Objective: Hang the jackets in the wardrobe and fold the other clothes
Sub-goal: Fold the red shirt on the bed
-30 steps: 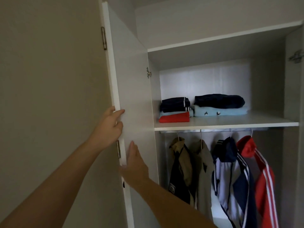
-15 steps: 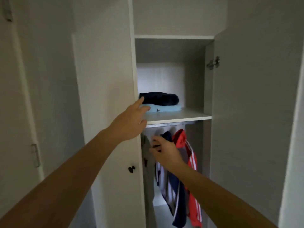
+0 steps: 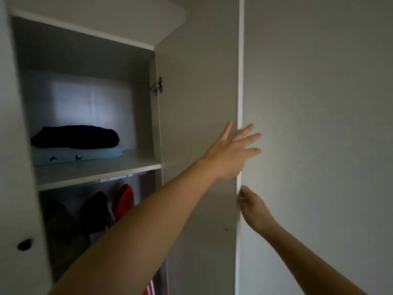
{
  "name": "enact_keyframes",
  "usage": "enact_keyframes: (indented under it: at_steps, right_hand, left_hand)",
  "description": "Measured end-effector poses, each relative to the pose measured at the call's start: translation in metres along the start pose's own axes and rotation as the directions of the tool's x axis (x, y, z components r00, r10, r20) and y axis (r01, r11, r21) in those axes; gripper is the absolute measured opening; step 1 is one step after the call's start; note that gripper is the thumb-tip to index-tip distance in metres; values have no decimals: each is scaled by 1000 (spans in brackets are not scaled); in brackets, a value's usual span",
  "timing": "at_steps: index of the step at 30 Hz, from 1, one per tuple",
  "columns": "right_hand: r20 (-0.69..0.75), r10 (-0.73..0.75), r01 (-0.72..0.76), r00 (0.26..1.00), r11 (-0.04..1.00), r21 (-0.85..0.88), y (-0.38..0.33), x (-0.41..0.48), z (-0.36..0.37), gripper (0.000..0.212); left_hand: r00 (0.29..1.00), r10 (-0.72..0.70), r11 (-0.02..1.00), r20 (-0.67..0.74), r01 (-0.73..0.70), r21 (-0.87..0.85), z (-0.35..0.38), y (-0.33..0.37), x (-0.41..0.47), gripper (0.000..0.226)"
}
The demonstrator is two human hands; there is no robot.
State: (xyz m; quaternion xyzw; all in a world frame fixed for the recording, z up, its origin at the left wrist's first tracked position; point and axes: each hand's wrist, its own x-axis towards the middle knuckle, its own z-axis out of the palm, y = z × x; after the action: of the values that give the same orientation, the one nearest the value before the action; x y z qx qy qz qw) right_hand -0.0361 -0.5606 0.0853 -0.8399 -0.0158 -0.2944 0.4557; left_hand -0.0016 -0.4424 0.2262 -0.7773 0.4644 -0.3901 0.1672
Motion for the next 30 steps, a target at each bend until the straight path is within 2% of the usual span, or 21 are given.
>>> enact_keyframes:
  at_steps: [2,4,5,7,10,13,16,19,21,23,25,28,30]
  right_hand:
    - [57,-81,81,995,997,4,8,1,-3,38]
    - [129,-170,171,977,985,3,6,1,-6,56]
    - [175,-199,203,964,979,-7,3,0,-5,58]
    - [295,-205,217,933,976,-7,-1,-1,8,45]
    - [497,-157,203,853,978,-39,-14,-7,53,18]
    - [625,-234,310,745,951,-14,-31,-17,110,18]
    - [704,-258,344,661,939,22,-54,-24,176,14]
    - [730,-285,378,621,925,40,-78,-27,250,21]
    - [723,-282,429,630,903,-22,-94,-27,296,39]
    - [710,-275,484,648,869,-105,-108,-25,337,53]
    - [660,-299,523,690,836,-168,-118,-23,367,54]
    - [548,-336,537,766,803,-259,-125,-17,396,60]
    - [572,-310,546,759,782,-300,-126,-10,405,74]
  left_hand:
    - [999,20,986,29,-25,162,5,0,7,33]
    - [997,37,972,-70,-20,235,10,-5,-5,36]
    - [988,54,976,-148,-20,218,12,-8,-16,37]
    - [954,65,985,-292,-15,170,16,-17,-42,36]
    - [910,52,994,-411,-8,110,17,-41,-94,29]
    - [892,25,995,-452,22,99,16,-76,-163,28]
    - [933,-39,981,-359,103,163,16,-115,-238,24]
    - [973,-185,916,-139,222,334,20,-153,-307,30]
    - [937,-340,860,84,273,432,28,-177,-346,51]
    - [861,-448,830,242,300,470,44,-199,-377,62]
    - [811,-503,815,300,329,477,59,-214,-396,67]
    - [776,-559,788,292,389,477,79,-229,-404,72]
    - [750,-601,762,278,433,481,91,-235,-405,75]
